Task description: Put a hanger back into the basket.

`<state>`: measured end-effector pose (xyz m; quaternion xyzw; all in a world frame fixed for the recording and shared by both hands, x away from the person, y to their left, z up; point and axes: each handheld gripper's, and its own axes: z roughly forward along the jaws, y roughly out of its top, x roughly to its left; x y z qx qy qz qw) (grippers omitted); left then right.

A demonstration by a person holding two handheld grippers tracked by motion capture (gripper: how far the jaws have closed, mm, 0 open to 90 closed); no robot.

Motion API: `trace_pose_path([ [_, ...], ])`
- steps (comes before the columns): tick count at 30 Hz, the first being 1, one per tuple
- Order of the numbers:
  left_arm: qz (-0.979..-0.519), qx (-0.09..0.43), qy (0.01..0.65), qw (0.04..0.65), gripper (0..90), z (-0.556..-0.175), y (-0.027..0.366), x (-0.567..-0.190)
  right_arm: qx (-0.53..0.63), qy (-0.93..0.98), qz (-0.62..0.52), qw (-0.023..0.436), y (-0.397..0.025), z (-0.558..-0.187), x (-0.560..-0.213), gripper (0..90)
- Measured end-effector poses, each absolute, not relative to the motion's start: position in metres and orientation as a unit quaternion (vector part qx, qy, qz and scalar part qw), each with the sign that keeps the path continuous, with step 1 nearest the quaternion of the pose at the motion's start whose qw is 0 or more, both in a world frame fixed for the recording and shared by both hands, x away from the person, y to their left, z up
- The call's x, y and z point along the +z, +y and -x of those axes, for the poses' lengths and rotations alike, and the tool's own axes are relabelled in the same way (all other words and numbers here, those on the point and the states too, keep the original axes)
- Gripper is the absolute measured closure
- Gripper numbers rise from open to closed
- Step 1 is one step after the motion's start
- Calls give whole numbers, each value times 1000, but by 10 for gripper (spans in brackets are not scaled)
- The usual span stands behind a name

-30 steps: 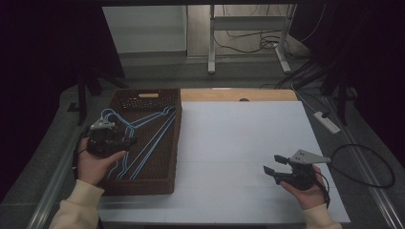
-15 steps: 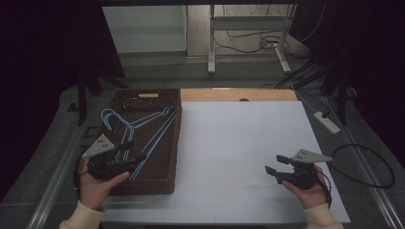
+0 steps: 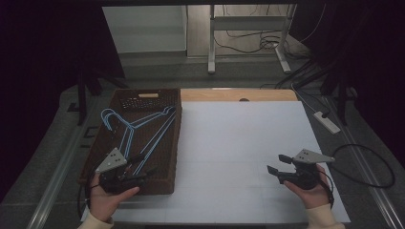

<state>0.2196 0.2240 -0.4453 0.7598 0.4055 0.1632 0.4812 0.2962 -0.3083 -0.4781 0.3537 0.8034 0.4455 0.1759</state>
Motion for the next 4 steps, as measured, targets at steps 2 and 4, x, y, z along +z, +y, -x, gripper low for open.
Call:
trace_pose_path([
  [2, -761, 164, 405, 479, 346, -220, 224, -446, 446, 803, -353, 177, -308, -296, -478, 343],
  [4, -762, 163, 405, 478, 344, -220, 224, -447, 446, 803, -352, 179, -308, -296, -477, 341],
])
